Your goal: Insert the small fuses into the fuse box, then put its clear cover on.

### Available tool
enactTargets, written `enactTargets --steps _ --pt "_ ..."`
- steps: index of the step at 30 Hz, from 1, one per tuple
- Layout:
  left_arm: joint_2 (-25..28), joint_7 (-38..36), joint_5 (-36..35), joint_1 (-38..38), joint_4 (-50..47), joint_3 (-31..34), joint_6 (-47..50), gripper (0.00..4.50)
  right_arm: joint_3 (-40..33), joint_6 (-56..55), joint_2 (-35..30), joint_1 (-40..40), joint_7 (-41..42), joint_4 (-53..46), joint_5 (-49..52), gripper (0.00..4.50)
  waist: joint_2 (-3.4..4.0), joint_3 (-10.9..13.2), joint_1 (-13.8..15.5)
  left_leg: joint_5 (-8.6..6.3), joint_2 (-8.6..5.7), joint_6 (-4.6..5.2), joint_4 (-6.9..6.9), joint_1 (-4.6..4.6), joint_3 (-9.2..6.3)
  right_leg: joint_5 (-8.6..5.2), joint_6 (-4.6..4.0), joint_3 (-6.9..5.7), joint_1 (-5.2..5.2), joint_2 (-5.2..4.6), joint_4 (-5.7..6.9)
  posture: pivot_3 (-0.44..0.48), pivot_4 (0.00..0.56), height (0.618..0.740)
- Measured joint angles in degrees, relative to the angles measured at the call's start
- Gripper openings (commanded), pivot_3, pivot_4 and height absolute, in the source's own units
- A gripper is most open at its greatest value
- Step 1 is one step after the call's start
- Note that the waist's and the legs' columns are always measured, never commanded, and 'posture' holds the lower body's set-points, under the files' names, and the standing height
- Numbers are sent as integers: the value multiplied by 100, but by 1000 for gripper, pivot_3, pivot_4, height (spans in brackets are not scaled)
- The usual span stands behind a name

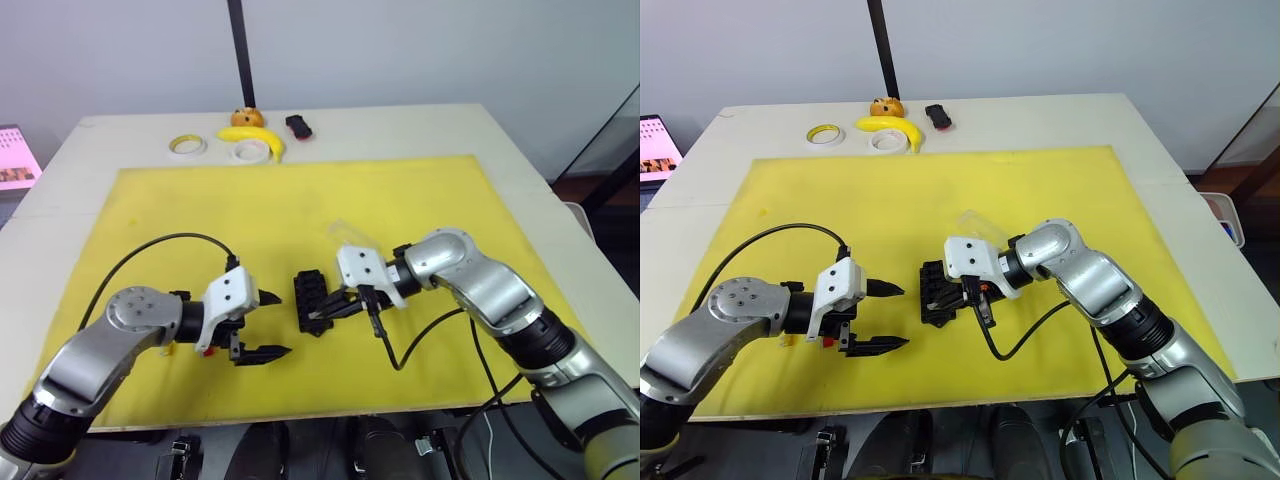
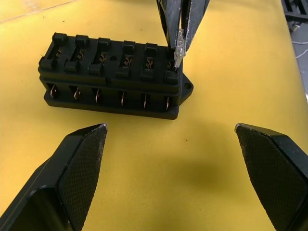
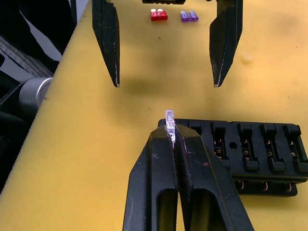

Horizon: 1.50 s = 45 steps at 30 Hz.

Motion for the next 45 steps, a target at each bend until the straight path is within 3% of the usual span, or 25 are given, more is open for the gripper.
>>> enactTargets --steps 25,45 --pt "-36 -147 238 -51 45 -120 -232 4470 -4 -390 57 282 -59 38 -345 0 0 0 -7 0 -1 0 5 3 0 0 0 0 3 0 6 0 150 740" --pt "-44 -165 403 -54 51 -284 -382 4470 -39 103 48 50 111 16 -330 0 0 0 -2 0 -2 0 6 4 0 0 0 0 5 0 7 0 150 740"
